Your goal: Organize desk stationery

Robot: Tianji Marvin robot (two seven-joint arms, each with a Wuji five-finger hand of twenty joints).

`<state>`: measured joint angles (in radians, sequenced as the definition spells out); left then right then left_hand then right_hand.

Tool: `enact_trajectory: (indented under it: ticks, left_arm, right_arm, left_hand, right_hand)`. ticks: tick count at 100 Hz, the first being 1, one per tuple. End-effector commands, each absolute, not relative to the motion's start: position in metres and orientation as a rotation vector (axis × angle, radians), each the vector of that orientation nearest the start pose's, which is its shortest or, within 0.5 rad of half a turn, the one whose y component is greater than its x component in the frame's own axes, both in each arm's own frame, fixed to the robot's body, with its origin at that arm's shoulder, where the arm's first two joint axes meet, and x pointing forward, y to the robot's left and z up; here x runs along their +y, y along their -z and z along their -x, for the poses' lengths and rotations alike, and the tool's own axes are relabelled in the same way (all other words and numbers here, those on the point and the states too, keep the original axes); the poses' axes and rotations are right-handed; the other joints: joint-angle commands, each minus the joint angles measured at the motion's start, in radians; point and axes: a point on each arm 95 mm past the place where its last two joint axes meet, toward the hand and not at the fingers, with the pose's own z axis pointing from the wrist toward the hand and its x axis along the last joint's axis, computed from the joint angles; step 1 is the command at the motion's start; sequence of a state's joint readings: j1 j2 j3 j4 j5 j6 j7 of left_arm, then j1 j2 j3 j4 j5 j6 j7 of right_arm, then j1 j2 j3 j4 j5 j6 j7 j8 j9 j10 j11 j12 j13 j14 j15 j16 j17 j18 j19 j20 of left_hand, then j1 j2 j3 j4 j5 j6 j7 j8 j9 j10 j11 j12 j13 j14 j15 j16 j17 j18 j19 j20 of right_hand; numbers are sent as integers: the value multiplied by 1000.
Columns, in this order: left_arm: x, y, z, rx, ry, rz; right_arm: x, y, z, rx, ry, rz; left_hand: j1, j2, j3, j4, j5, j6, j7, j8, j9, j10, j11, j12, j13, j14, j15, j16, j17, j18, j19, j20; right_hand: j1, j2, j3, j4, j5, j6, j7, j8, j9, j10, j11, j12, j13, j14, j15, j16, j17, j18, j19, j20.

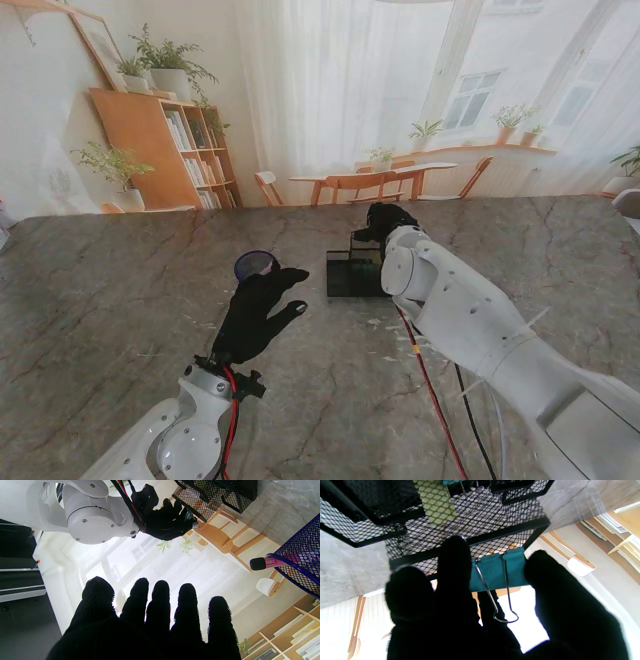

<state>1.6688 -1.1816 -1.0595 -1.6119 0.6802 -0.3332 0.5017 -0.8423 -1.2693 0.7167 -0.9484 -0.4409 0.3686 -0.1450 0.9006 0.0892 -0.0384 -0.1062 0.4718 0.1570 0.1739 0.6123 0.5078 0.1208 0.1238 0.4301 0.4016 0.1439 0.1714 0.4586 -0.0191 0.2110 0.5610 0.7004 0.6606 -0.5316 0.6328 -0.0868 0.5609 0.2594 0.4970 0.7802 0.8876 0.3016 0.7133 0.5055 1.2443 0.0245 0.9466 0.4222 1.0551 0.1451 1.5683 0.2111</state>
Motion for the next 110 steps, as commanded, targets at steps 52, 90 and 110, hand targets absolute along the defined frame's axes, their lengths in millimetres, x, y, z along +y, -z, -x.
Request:
enact_trajectory:
  ticks: [52,90,110]
  left_arm:
    - [-82,326,-333,987,2305,1258]
    - [-83,326,-332,982,2314,1253]
    - [-84,326,-332,984,2317,1253]
  right_arm:
    - [46,295,-561,1252,-1305,-1594]
    - [43,294,-558,1265,-1305,-1585]
    - [43,290,-555,1250,-1330,-1582]
  left_hand:
    - [9,71,-15,38,26,-33,15,6,9,-27,0,8,14,-21,8,7,0,3,-20,-3]
    - [9,71,-17,37,41,-50,25,11,12,-25,1,8,17,-20,8,7,0,5,-20,-3]
    - [11,72,-15,38,41,-49,25,11,11,-24,0,8,16,-19,8,7,-1,4,-21,-3]
  right_hand:
    - [-23,32,-12,48,-92,51,-185,38,-176,-28,-98,-9,-103,115,72,-4,-32,107,61,30]
    - [-32,41,-39,47,-139,45,-260,3,-236,2,-140,-7,-137,123,92,8,-79,123,64,73]
    - [-35,42,-50,47,-128,46,-256,2,-231,5,-142,-3,-132,122,102,13,-79,127,71,88]
